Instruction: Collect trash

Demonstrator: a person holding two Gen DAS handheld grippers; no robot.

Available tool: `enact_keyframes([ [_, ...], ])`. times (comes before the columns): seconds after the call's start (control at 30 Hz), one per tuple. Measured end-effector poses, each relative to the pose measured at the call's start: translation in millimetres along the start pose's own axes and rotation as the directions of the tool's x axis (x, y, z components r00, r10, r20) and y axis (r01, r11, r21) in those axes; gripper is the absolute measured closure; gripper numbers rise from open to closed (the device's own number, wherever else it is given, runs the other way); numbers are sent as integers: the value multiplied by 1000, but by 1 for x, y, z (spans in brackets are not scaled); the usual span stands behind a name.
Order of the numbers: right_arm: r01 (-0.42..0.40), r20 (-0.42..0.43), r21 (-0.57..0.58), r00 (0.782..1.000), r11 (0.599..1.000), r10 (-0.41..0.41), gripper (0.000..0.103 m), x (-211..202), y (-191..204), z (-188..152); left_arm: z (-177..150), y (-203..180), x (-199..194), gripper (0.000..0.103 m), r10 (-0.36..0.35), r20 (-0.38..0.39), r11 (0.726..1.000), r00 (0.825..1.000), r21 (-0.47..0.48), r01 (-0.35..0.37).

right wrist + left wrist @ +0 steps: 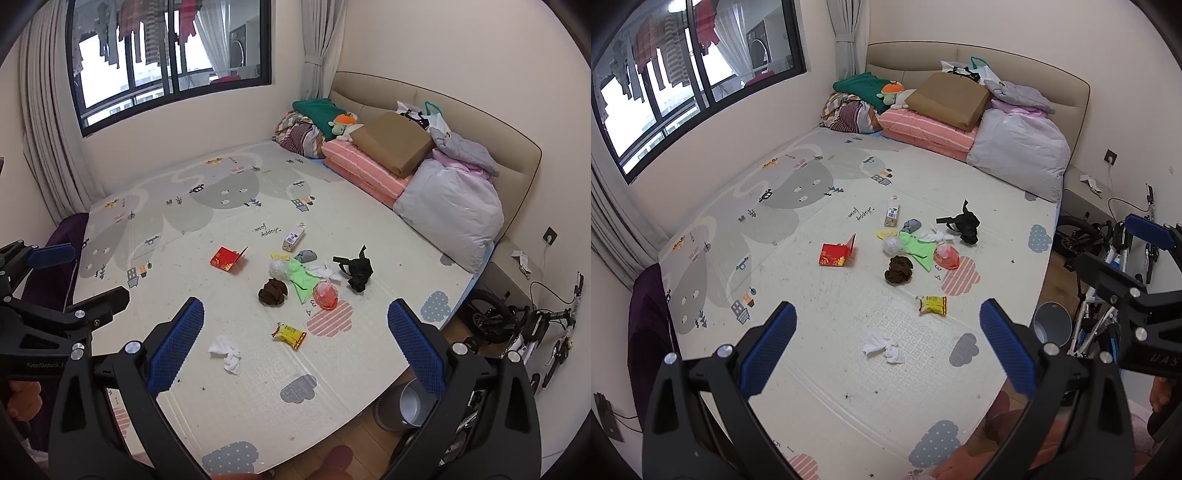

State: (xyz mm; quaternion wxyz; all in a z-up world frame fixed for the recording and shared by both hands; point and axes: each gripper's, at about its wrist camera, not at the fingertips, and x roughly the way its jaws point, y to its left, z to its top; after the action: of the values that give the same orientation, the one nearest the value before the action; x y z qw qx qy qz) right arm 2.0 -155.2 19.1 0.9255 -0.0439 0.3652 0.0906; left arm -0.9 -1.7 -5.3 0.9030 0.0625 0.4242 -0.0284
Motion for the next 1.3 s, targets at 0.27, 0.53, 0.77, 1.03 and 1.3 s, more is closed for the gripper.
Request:
enact_keyframes([
  [0.27,-13,-10,-3,1000,1000,13,6,6,-1,5,7,-3,0,4,-1,-2,1000,1000,-1,1],
  [0.53,-16,-9,-1,1000,1000,16,6,6,-1,5,7,-1,1,4,-7,3,1000,1000,1,7],
  [0.77,-16,-10,-2,1000,1000,16,6,5,0,5,4,8,3,4,-5,-1,1000,1000,-11,5],
  [1.03,-17,-9,-1,1000,1000,17,6,5,1,6,6,11,6,4,-4,-9,1000,1000,-20,3],
  [1.3,-17,-10,-4,1000,1000,17,6,6,4,8,4,12,4,4,-4,-6,1000,1000,-23,4],
])
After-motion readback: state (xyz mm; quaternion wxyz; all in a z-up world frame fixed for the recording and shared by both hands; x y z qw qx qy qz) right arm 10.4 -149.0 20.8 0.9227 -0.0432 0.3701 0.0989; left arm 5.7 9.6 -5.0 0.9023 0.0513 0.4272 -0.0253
